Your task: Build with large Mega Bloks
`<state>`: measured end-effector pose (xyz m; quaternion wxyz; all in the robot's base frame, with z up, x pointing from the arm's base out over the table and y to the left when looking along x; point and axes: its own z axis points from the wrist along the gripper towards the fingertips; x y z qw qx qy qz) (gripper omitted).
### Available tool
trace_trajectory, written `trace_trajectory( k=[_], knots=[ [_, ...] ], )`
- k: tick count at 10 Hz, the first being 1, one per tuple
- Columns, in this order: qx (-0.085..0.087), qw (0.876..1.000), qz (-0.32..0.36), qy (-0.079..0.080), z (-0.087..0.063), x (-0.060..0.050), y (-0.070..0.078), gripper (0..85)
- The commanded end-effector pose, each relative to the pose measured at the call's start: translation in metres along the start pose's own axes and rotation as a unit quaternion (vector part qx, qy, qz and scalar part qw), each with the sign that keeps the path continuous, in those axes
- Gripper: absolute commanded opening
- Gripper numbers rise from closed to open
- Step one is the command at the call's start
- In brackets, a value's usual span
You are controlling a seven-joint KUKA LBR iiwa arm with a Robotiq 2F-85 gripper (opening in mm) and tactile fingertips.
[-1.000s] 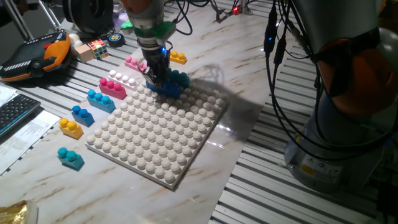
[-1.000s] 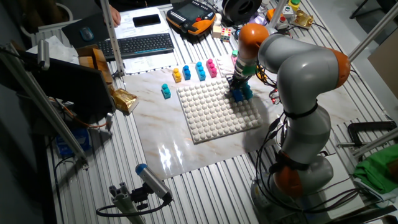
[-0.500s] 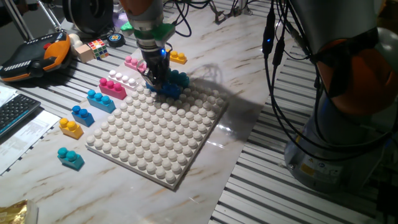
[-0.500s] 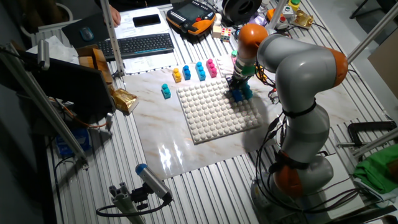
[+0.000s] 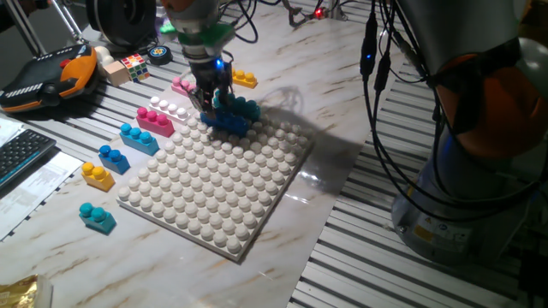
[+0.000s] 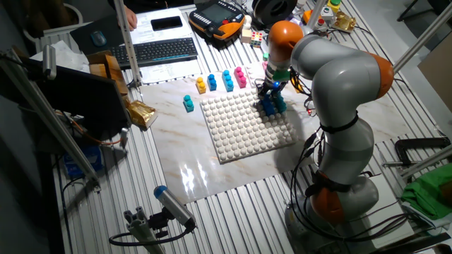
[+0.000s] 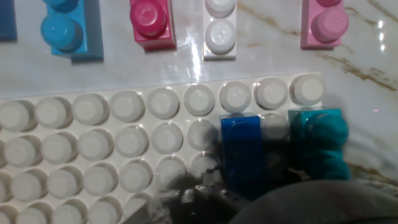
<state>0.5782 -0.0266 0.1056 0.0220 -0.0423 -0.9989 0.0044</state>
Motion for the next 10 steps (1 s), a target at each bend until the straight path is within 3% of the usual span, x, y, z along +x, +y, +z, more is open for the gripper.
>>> trace_trajectory(
  k=[1,2,3,5,7,8,9,10],
  knots=[
    [-0.010,1.000,0.000,0.007,-0.032,0.001,0.005,37.3],
    [-0.004,1.000,-0.021,0.006,-0.048,0.002,0.008,12.3],
    [-0.016,0.999,-0.030,0.012,-0.061,0.003,0.010,0.7],
    [-0.024,0.999,-0.041,0.012,-0.071,0.012,0.005,0.7],
    [-0.029,0.998,-0.042,0.023,-0.075,0.018,-0.001,0.7],
    [-0.029,0.999,-0.039,0.024,-0.077,0.021,-0.001,0.7],
    [-0.044,0.998,-0.031,0.032,-0.076,0.024,0.001,0.7],
    [-0.044,0.998,-0.025,0.032,-0.074,0.026,0.006,0.7]
  ],
)
